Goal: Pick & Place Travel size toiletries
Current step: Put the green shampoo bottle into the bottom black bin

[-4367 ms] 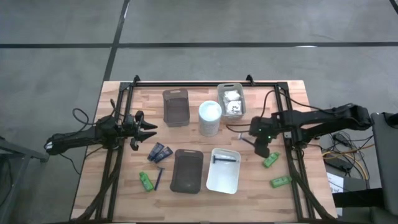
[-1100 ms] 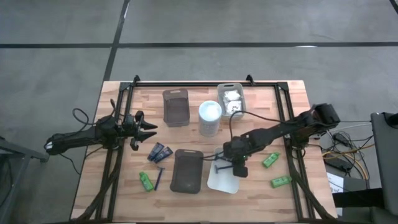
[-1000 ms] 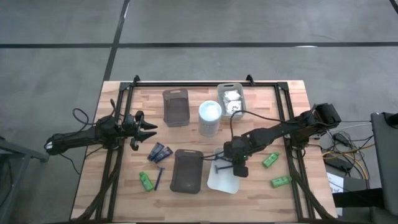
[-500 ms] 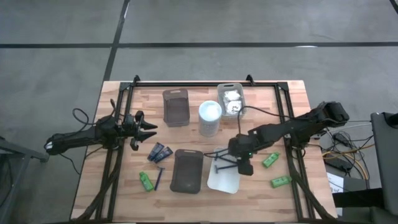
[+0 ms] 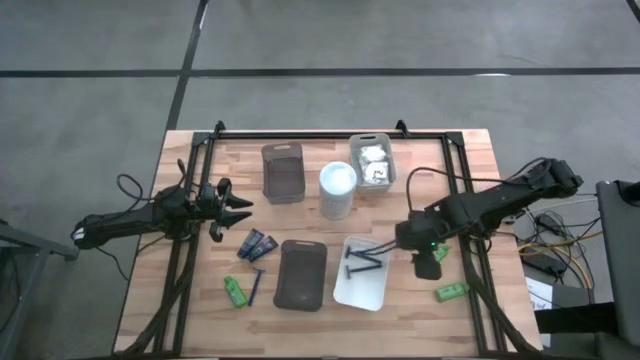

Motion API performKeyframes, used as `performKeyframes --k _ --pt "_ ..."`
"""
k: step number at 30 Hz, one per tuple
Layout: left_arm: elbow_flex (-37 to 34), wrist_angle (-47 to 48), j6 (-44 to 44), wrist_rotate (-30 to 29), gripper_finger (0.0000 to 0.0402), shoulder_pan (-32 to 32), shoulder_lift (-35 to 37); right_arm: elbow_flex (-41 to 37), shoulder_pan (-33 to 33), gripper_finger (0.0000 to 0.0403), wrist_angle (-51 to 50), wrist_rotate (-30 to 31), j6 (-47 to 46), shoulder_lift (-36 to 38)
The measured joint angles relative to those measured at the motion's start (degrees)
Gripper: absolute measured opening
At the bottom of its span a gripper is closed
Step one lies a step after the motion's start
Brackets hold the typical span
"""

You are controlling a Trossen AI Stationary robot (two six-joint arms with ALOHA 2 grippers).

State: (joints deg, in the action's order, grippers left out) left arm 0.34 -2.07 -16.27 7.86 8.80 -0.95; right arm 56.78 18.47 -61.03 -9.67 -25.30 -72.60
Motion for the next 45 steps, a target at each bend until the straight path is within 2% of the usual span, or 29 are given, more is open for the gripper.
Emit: performKeyframes --k 4,9,15,22,32,38,45 --pt "0.0 0.0 0.0 0.0 0.0151 0.0 0.0 -0.1 2.5 0.0159 -5.9 -0.1 -1.0 0.4" --pt "0.0 0.0 0.0 0.0 0.0151 0.0 0.0 -1.4 6.0 0.0152 -10.8 -4.4 -5.0 0.2" --pt "0.0 0.0 0.0 0.0 0.0151 0.0 0.0 -4.7 12.3 0.0179 -10.7 -11.9 -4.6 0.2" --pt "0.0 0.0 0.0 0.0 0.0151 0.0 0.0 -8.9 20.5 0.0237 -9.9 -11.8 -6.1 0.2" --pt "0.0 0.0 0.0 0.0 0.0151 0.0 0.0 -15.2 28.5 0.0319 2.6 -11.3 -12.8 0.9" --pt "0.0 0.0 0.0 0.0 0.0151 0.0 0.0 -18.6 30.6 0.0343 7.5 -9.3 -15.8 0.9" --pt "0.0 0.0 0.0 0.0 0.0151 0.0 0.0 -21.2 31.8 0.0354 11.6 -6.6 -17.5 0.8"
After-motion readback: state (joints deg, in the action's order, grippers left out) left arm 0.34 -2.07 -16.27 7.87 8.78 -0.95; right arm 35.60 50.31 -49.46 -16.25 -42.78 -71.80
